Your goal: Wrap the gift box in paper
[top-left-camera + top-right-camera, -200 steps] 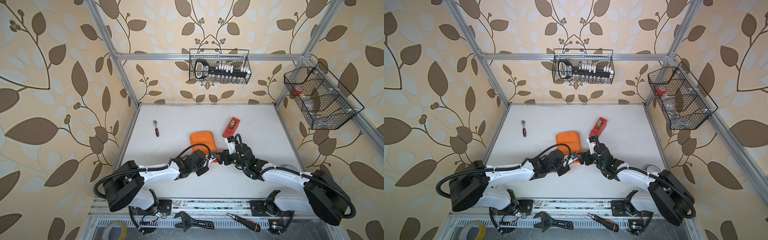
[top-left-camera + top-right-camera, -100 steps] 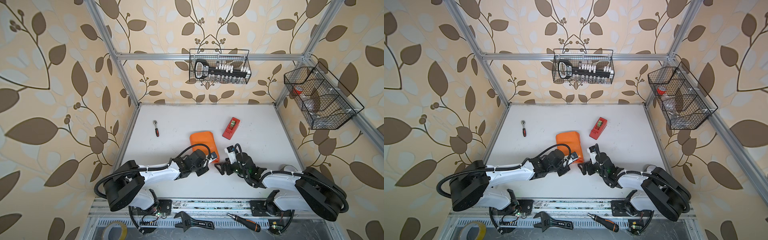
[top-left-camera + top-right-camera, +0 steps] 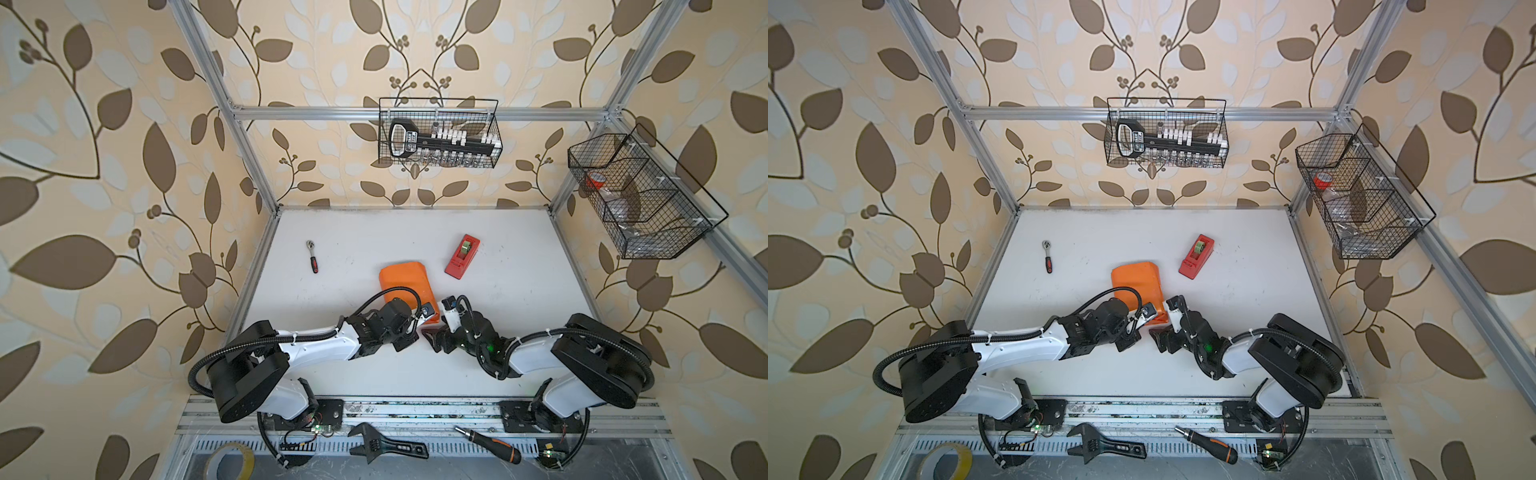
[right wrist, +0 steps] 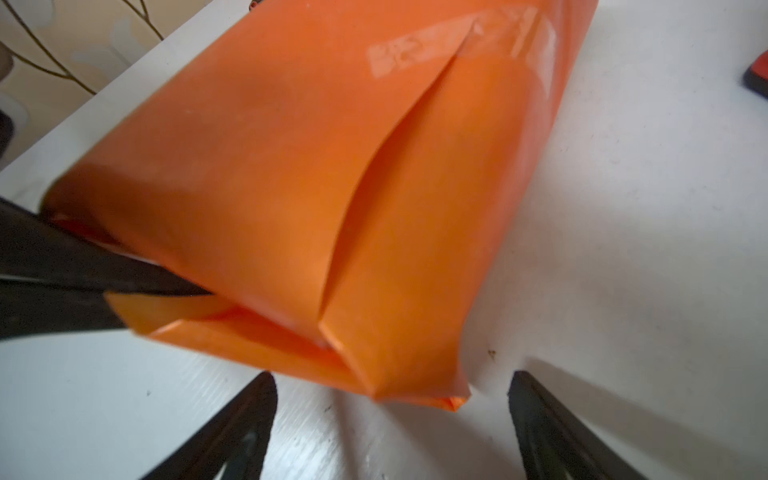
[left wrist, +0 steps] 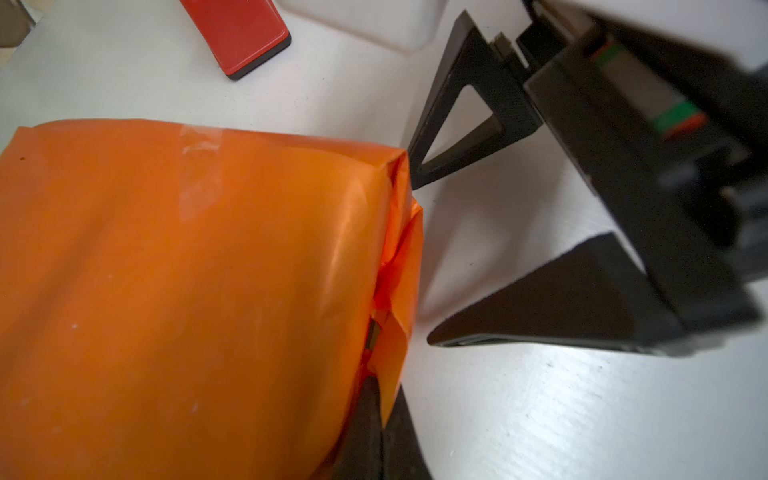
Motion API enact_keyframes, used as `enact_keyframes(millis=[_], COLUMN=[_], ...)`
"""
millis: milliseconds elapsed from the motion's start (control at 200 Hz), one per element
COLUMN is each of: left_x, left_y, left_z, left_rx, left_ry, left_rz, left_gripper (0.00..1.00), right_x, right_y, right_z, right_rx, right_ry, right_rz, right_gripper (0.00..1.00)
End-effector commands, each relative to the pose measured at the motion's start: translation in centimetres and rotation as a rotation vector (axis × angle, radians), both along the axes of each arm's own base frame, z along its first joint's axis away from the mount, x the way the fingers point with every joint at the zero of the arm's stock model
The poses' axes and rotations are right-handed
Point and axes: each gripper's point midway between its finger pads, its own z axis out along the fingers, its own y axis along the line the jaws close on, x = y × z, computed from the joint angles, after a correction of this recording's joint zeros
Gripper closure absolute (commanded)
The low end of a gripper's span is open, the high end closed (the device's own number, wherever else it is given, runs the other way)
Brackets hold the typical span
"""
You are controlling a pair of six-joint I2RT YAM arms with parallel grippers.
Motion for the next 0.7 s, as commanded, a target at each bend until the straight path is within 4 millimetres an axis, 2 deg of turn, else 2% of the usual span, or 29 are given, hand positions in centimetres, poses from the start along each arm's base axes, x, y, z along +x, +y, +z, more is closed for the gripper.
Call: enact_keyframes(millis=[0, 500, 700], left_x=[0.44, 0.38, 0.37], left_y=[-0.6, -0.77, -0.8], left_z=[1.23, 0.39, 0.3], left_rx=[-0.058, -0.041, -0.038], left_ry=[-0.012, 0.015, 0.019], left_rz=[-0.002, -0.003, -0.005], left_gripper=[1.0, 1.0, 0.94], right_x=[1.16, 2.01, 2.05], right_y=[0.19, 0.13, 0.26], right_z=[0.64, 0.12, 0.08], right_rx=[0.007, 0.007, 0.012], right_ry=[-0.085, -0.1, -0.097], right_rz=[-0.005, -0.006, -0.005], right_gripper=[0.13, 0.21, 0.23])
